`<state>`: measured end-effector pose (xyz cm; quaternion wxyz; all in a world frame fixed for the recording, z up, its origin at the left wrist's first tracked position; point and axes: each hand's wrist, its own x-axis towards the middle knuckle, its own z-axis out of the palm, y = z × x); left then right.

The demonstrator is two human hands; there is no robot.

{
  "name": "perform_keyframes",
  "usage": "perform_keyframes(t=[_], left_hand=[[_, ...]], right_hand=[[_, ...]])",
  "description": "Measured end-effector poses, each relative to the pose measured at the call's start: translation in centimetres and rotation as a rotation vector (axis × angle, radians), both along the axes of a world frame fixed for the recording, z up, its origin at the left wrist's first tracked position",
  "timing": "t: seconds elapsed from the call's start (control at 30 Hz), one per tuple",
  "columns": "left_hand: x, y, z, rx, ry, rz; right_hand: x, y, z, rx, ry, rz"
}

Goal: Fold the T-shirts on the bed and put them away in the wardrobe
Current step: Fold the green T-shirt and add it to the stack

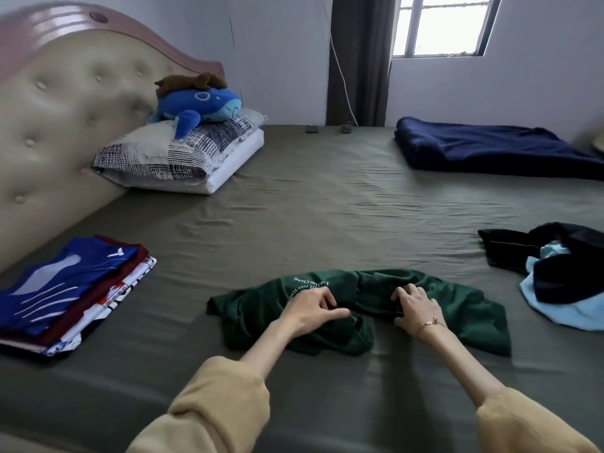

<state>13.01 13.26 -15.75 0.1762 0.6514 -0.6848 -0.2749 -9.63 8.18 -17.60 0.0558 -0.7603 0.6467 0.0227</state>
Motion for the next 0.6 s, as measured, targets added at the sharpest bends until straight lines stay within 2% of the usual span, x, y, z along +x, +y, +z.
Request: perform_keyframes(t=[0.1,0.23,0.33,0.43,0.5,0.6], left_hand=[[-2.4,-0.5,-0.8,0.029,-0.371,-0.113],[-1.6,-1.4,-0.1,-0.027,-0.473,-0.079],[0.4,-1.9,1.9,-0.085,-0.485,0.065],[3.2,-2.1,4.6,-0.208,-0.437,0.323],[5.3,-2.0,6.5,-0.316,-0.351,0.543],[7.4,-1.7,8.1,-0.392,-0.185,0.783]], right_hand=[[-0.4,0.2,-0.2,-0.208,0.002,-0.043],[-1.3,-0.1,1.8,-0.374,-0.184,-0.189],[-2.3,-0.9,3.6,-0.486,-0.291,-0.259],[-2.5,-1.8,5.5,-0.532,-0.634,-0.352],[-2.6,-2.2,7.0,-0.592,-0.800,-0.440],[-2.7,-2.1,8.5,-0.599,-0.862,-0.506]])
